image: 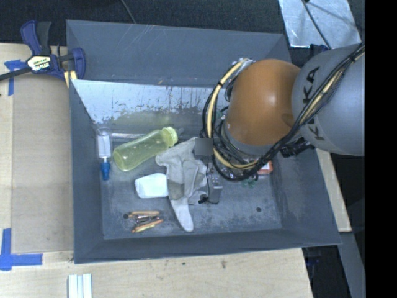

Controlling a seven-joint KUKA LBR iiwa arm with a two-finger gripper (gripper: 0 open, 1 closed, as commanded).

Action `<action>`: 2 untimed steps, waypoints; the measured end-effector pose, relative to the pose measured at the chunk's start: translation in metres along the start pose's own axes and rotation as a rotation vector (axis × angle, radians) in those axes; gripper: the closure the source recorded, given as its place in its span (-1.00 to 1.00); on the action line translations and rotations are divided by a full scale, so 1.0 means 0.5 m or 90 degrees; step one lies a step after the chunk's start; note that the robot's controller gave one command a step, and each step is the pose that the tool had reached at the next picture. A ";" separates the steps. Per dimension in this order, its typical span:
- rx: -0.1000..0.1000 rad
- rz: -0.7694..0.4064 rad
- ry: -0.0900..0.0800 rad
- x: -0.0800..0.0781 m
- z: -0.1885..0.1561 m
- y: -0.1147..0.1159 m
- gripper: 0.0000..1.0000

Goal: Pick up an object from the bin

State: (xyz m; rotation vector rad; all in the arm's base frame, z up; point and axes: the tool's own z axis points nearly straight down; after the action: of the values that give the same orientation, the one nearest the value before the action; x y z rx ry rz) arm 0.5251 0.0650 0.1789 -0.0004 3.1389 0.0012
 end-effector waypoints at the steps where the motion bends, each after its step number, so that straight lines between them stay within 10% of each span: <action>1: 0.000 -0.010 -0.005 -0.004 0.090 0.015 -1.00; 2: 0.001 -0.014 -0.001 -0.034 0.203 0.079 -1.00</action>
Offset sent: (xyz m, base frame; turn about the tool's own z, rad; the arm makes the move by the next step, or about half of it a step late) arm 0.0196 0.0460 -0.1089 -0.0237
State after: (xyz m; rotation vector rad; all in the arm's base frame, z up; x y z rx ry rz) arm 0.5422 0.1044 0.0773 -0.0341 3.1375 -0.0002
